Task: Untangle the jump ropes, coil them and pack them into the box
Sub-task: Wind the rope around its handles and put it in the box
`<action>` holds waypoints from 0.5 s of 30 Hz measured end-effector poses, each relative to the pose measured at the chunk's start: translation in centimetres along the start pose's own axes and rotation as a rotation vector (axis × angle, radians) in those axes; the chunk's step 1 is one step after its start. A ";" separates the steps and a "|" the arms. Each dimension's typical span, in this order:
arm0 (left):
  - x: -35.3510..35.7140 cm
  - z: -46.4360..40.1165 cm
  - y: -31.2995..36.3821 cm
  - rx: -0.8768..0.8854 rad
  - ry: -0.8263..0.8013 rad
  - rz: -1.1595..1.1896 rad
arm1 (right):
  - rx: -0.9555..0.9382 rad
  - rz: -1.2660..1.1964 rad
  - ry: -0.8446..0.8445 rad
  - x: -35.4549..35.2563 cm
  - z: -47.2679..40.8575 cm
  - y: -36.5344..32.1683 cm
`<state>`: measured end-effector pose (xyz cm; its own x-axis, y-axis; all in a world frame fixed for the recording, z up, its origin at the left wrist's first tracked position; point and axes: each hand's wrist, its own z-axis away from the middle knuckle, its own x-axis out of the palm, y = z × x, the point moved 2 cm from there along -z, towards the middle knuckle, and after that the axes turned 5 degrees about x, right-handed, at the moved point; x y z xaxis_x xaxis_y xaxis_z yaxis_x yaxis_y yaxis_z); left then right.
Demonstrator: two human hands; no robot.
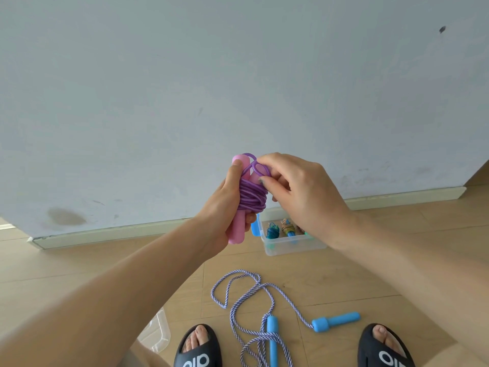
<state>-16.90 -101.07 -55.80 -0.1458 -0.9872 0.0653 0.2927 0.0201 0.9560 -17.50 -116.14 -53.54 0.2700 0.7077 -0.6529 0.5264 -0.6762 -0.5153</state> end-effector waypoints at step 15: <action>0.3 -0.3 -0.2 0.036 0.050 -0.140 | -0.041 0.087 -0.114 0.3 -0.1 0.3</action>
<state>-16.72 -101.44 -56.10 -0.1354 -0.9873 -0.0833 0.2386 -0.1141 0.9644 -17.20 -116.11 -53.85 0.2236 0.6173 -0.7543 0.5383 -0.7234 -0.4324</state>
